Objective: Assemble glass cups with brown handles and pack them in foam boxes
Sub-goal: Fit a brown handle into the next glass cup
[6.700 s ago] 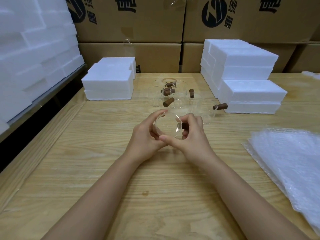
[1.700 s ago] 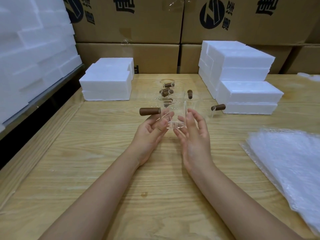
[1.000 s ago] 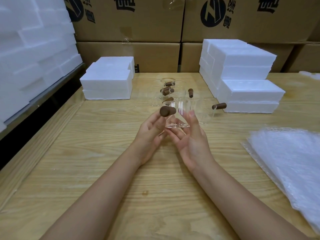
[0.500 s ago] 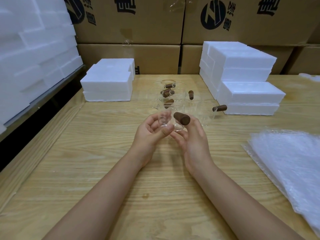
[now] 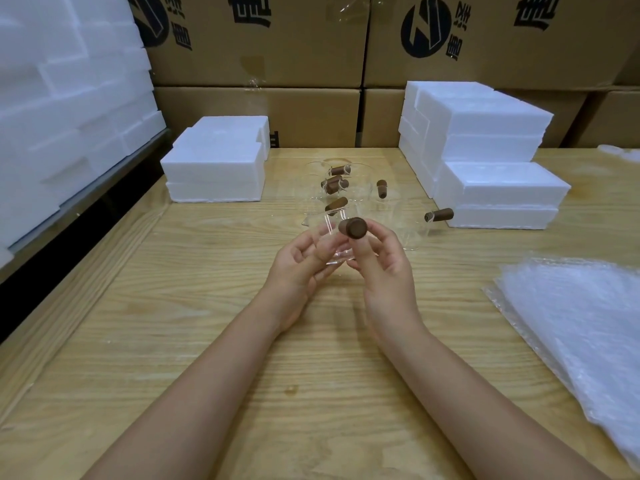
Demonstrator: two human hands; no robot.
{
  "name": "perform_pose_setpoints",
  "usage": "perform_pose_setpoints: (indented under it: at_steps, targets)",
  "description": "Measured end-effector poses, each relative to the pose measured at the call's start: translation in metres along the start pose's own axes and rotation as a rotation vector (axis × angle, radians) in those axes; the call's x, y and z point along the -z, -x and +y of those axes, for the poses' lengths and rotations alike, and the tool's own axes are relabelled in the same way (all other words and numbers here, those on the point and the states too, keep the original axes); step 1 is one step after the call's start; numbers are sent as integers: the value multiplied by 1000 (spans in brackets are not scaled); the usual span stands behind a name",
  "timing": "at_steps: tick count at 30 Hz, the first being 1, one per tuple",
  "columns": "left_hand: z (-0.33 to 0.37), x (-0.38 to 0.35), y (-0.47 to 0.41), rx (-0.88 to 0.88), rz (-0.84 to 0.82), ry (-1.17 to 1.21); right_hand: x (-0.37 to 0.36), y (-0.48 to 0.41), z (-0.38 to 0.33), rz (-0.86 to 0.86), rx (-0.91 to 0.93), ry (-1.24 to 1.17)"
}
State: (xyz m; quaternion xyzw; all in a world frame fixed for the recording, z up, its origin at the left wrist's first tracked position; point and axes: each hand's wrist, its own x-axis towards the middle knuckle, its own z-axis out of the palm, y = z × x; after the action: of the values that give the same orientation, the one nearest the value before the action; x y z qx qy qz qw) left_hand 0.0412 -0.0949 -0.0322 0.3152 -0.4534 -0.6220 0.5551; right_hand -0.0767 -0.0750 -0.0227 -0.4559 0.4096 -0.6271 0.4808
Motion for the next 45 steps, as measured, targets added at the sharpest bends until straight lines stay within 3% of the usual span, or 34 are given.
perform_pose_setpoints:
  at_steps: [11,16,21,26,28,32,37,40,45]
  targets:
    - [0,-3,0,-139,136,-11,4,4,-3,-18,266,181]
    - [3,-3,-1,-233,156,-180,14,-2,-10,-5,370,190]
    - [2,-2,0,-366,182,-327,20,-9,-12,-29,276,170]
    - [-5,-3,2,-573,208,-618,25,-16,-17,13,-9,88]
    - [-6,-4,3,-609,200,-656,25,-17,-16,45,-28,128]
    - [-5,-8,4,-502,225,-621,24,-11,-15,105,280,387]
    - [2,-11,4,-301,220,-395,24,-5,-15,21,613,580]
    - [5,-7,3,-198,159,-296,25,-4,-18,-88,606,516]
    - [6,3,4,-64,-1,-123,24,-6,-29,-379,407,195]
